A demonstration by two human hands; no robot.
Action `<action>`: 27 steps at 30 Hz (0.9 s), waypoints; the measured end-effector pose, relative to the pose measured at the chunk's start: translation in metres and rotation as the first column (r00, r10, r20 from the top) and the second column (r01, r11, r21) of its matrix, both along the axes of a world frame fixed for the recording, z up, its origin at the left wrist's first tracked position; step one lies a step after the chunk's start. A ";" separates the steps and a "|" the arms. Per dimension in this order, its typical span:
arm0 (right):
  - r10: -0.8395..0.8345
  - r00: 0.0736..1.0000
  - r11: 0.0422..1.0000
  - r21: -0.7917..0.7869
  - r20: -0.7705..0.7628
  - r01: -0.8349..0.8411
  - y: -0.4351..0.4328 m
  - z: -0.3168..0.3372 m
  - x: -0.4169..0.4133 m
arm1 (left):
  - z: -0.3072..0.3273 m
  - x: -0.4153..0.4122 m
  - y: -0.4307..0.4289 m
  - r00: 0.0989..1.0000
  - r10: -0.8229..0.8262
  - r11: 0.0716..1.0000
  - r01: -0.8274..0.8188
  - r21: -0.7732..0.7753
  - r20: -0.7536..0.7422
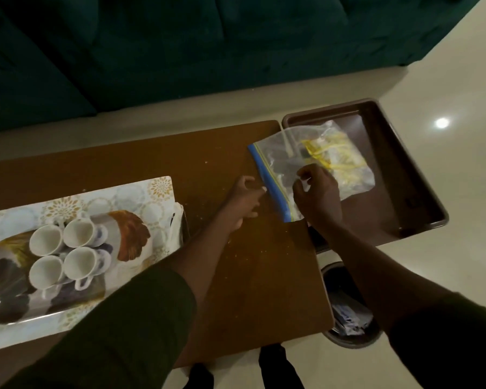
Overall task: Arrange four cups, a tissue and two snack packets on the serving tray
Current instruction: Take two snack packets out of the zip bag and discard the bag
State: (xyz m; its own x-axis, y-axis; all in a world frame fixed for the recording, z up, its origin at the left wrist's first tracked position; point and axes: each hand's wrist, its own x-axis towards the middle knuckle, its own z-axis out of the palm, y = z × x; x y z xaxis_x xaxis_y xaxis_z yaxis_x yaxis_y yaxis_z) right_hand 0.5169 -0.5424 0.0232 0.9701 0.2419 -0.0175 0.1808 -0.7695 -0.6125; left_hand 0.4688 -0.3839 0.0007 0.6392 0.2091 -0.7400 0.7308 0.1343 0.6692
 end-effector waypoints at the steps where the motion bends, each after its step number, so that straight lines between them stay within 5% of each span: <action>1: -0.011 1.000 1.000 -0.006 -0.009 0.011 -0.008 -0.002 0.005 | -0.004 0.005 -0.008 0.997 0.060 0.995 -0.063 -0.076 -0.041; 4: -0.014 0.999 1.000 0.004 -0.039 0.014 -0.024 -0.008 0.015 | -0.012 0.016 -0.028 0.980 0.151 0.961 -0.175 -0.215 -0.126; 11: -0.007 0.999 0.998 0.068 -0.050 0.011 -0.041 -0.013 0.031 | -0.018 0.037 -0.060 0.942 0.292 0.903 -0.329 -0.275 -0.168; 18: -0.013 0.994 0.983 0.183 -0.104 0.032 -0.028 0.022 0.062 | 0.027 0.066 -0.078 0.941 0.211 0.970 -0.168 -0.178 0.264; 27: -0.157 0.987 0.916 0.378 0.024 0.136 -0.004 0.124 0.093 | 0.123 0.093 -0.084 0.751 0.504 0.742 -0.122 -0.660 0.428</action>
